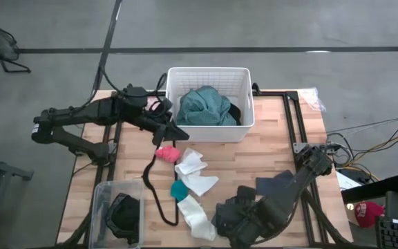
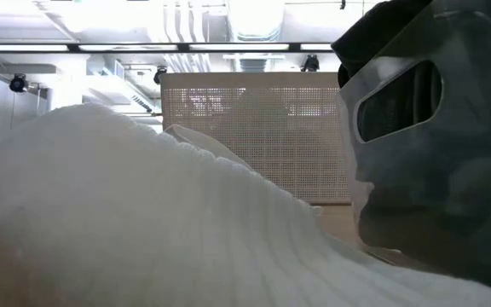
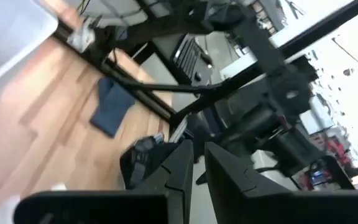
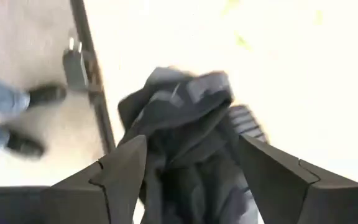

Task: Pick & Place Cloths
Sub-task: Put the white boxer into the right transparent bin

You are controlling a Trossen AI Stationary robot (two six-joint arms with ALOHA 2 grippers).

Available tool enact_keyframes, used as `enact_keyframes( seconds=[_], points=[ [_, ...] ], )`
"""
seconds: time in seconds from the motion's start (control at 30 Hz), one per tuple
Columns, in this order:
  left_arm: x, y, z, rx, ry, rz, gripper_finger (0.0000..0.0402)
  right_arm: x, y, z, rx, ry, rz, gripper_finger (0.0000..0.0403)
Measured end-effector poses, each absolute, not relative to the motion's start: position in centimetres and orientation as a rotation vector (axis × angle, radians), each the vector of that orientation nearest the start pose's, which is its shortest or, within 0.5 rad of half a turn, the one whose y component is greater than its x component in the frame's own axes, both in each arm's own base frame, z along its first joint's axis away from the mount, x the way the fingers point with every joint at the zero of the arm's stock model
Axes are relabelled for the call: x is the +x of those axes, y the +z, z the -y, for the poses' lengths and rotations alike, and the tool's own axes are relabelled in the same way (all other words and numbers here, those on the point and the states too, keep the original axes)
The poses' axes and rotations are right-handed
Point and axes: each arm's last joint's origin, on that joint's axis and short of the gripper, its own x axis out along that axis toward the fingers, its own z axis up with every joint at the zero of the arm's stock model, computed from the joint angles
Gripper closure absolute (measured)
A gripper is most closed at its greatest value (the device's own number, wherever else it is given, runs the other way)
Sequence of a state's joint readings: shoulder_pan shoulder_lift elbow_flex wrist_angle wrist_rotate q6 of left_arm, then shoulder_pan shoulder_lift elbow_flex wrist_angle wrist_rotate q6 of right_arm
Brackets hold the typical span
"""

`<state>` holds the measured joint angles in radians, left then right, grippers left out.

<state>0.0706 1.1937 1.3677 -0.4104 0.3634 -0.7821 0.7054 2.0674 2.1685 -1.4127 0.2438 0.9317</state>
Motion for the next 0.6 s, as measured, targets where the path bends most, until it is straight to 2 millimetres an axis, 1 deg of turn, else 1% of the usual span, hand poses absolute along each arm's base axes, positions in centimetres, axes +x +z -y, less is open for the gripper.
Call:
enact_keyframes(
  seconds=[0.07, 0.17, 0.3, 0.37, 0.43, 0.6],
  points=[
    [24.8, 42.1, -0.6, -0.839, -0.180, -0.358, 0.0355, 31.7, 33.9, -25.4, 0.216, -0.201, -1.162, 0.0157],
    [25.0, 40.8, -0.1, -0.810, -0.189, -0.404, 0.0355, 31.9, 35.4, -24.5, 0.227, -0.236, -1.100, 0.0169],
    [25.2, 39.9, 1.5, -0.715, -0.212, -0.433, 0.0346, 31.4, 37.7, -23.3, 0.266, -0.276, -1.009, 0.0183],
    [25.2, 39.4, 2.2, -0.653, -0.207, -0.444, 0.0333, 31.1, 38.8, -22.8, 0.288, -0.292, -0.959, 0.0186],
    [25.1, 38.8, 2.8, -0.610, -0.168, -0.479, 0.0315, 30.6, 39.8, -22.3, 0.315, -0.321, -0.906, 0.0188],
    [25.1, 36.3, 3.7, -0.527, -0.072, -0.576, 0.0257, 29.1, 42.5, -20.5, 0.388, -0.424, -0.726, 0.0182]
  ],
)
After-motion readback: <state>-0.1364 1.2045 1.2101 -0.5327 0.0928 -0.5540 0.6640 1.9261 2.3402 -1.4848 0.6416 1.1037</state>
